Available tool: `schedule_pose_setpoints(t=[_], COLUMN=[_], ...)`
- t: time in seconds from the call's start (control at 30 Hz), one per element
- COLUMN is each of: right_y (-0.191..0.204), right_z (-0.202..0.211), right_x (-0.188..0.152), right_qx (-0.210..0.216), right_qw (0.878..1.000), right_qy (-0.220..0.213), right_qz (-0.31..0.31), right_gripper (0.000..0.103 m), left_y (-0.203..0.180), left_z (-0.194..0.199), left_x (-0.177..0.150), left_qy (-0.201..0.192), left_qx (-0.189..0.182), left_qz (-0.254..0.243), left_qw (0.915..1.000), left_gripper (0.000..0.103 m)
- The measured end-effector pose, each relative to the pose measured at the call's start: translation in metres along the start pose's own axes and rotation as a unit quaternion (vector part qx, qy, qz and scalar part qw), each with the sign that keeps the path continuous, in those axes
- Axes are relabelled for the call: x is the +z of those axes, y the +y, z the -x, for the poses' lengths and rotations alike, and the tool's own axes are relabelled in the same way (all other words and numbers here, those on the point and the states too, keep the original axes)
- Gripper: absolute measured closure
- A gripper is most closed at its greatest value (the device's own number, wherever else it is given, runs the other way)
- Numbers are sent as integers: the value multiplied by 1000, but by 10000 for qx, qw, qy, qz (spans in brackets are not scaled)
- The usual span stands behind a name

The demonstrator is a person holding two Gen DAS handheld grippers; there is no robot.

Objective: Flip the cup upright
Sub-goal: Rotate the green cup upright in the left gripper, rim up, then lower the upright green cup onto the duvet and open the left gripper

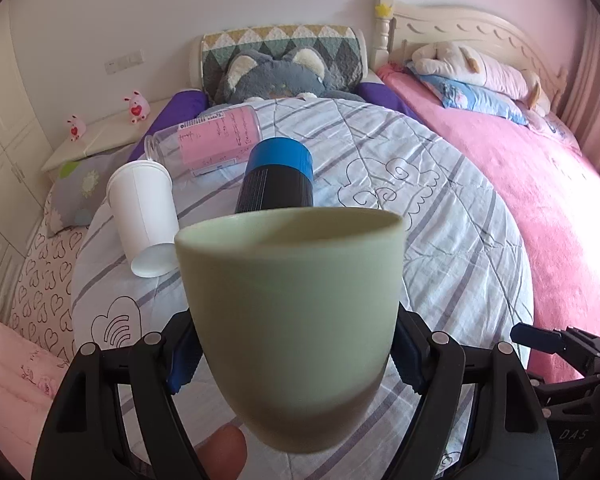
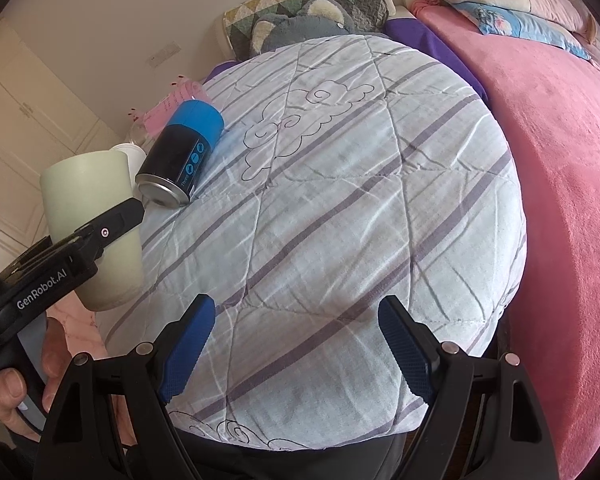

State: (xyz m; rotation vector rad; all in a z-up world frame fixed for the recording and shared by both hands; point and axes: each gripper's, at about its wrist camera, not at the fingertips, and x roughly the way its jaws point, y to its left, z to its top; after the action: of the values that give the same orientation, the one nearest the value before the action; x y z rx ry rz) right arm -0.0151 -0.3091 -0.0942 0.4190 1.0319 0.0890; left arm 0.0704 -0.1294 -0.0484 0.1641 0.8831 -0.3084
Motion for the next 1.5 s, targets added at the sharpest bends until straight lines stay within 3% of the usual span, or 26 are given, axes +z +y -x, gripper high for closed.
schedule_pose_setpoints(t=[0.63,0.83,1.07,1.3,1.5], right_y=[8,9,11,14,18], right_z=[5,4,5,7,17], right_x=[-4,-5,-5,-4,-4], right_qx=[-16,-10,-24,-8,-7], right_qw=[10000,10000,10000,10000,9997], right_qy=[-25,-9,-17,-46,-224], right_qz=[64,70,75,88,75], right_gripper=[18,18,18,18,18], left_y=[3,0,0,5,13], left_z=[2,-14,-1,6,43], left_x=[-11,-14,-9,-6,-5], left_qy=[245,457,231,167,-265], left_qx=[-173,26,-28,-50,-249], left_qz=[-20,-134,-235,-200,-91], left_qw=[9995,9989,9995,9996,9993], left_gripper=[23,23,8,6,2])
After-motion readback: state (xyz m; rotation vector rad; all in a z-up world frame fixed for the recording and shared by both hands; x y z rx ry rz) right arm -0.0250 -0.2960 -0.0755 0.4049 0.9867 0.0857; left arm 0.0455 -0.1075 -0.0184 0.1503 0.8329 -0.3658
